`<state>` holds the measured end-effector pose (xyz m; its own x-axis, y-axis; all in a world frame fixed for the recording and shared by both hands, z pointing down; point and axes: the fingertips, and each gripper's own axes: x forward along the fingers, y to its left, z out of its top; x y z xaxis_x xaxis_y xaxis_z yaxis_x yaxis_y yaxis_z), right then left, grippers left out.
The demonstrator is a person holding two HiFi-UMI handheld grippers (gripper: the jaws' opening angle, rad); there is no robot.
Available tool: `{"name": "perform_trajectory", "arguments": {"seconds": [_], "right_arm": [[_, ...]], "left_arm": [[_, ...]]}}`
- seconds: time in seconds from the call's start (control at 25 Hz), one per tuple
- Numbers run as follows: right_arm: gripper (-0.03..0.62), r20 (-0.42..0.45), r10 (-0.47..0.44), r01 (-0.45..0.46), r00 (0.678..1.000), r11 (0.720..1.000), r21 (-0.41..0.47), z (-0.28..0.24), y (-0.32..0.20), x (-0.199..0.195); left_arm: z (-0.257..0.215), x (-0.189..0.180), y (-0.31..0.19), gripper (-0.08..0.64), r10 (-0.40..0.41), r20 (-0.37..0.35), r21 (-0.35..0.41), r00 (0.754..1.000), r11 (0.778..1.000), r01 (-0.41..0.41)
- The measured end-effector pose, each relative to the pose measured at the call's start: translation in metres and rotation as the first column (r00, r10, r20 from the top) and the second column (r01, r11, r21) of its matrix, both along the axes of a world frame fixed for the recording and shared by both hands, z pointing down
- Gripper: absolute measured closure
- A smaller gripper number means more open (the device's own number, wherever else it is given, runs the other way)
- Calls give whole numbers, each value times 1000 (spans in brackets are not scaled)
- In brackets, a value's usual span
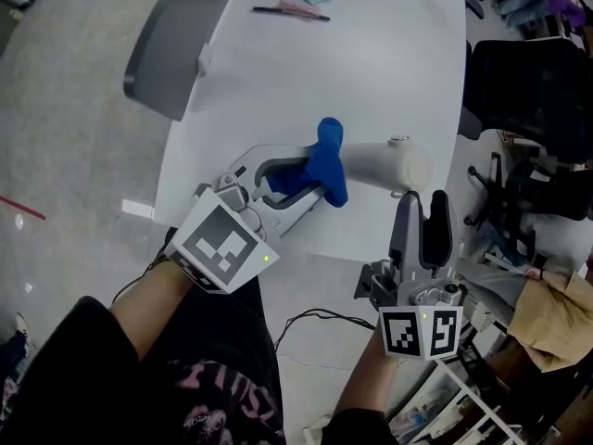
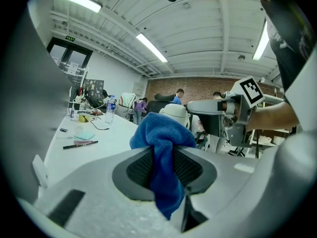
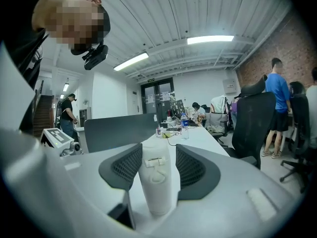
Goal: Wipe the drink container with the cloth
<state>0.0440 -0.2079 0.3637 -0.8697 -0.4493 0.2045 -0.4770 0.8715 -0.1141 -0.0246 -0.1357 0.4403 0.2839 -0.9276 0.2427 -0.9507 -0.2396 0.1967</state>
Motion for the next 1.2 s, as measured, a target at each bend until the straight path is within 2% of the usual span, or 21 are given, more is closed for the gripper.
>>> {"name": "perform_trajectory", "arguments": {"seconds": [0.28, 0.52, 1.2], "right_arm": [[359, 20, -47, 47, 999, 999, 15, -11, 1, -18], [331, 4, -97, 97, 995, 995, 15, -8, 1, -35], [310, 20, -119, 120, 993, 992, -24, -3, -4, -45]], "left_arm": [[0, 4, 2, 462, -2, -13, 11, 1000, 1000, 2], [4, 2, 0, 462, -18, -24, 9, 1000, 1000, 19], [5, 6, 0, 462, -12, -43, 9, 999, 1000, 13]]}}
